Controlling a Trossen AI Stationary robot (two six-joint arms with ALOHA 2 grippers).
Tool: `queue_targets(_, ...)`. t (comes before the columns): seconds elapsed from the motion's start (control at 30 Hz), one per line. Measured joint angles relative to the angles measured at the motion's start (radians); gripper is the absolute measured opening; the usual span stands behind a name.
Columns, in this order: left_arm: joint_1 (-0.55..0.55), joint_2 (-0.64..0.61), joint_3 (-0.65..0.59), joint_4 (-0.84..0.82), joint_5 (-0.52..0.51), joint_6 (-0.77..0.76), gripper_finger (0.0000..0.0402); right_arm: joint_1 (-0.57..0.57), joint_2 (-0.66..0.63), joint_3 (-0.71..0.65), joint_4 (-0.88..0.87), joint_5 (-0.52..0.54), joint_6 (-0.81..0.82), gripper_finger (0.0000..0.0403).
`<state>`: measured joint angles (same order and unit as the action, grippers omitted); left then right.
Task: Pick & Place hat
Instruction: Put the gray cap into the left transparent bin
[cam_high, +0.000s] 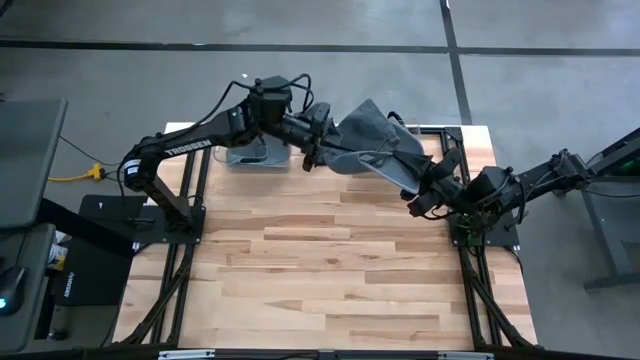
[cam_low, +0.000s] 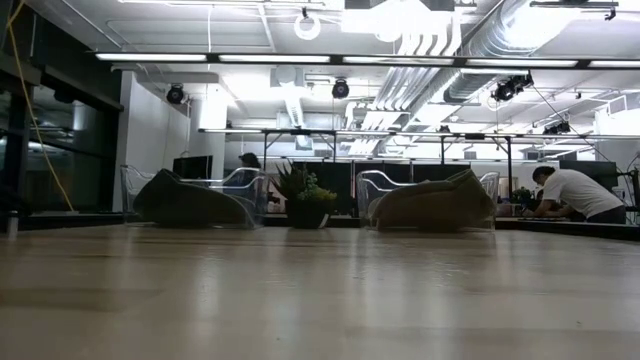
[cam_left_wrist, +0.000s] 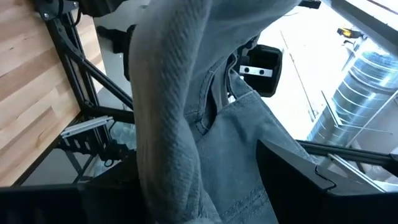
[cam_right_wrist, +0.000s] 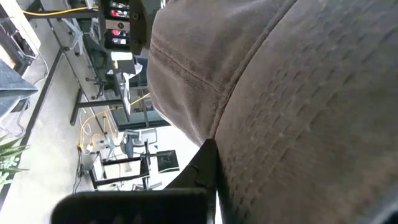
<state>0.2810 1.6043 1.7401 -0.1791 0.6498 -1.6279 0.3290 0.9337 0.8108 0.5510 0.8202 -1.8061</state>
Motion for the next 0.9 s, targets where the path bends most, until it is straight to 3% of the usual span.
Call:
queue_targets(0.3, 0.0, 0.0, 0.0, -0.002, -0.031, 0.011, 0.0209, 0.001, 0.0, 0.0, 0.0, -0.012, 0.018, 0.0005)
queue_targets(0.43, 0.0, 0.0, 0.0, -0.003, -0.036, 0.067, 0.0149, 0.001, 0.0, 0.0, 0.0, -0.005, 0.037, 0.0006)
queue_targets(0.63, 0.0, 0.0, 0.0, -0.004, -0.041, 0.117, 0.0015, 0.001, 0.0, 0.0, -0.001, 0.002, 0.055, 0.0005)
queue_targets(0.9, 0.0, 0.0, 0.0, -0.01, -0.046, 0.187, 0.0003, 0.001, 0.0, 0.0, -0.013, 0.012, 0.168, 0.0037)
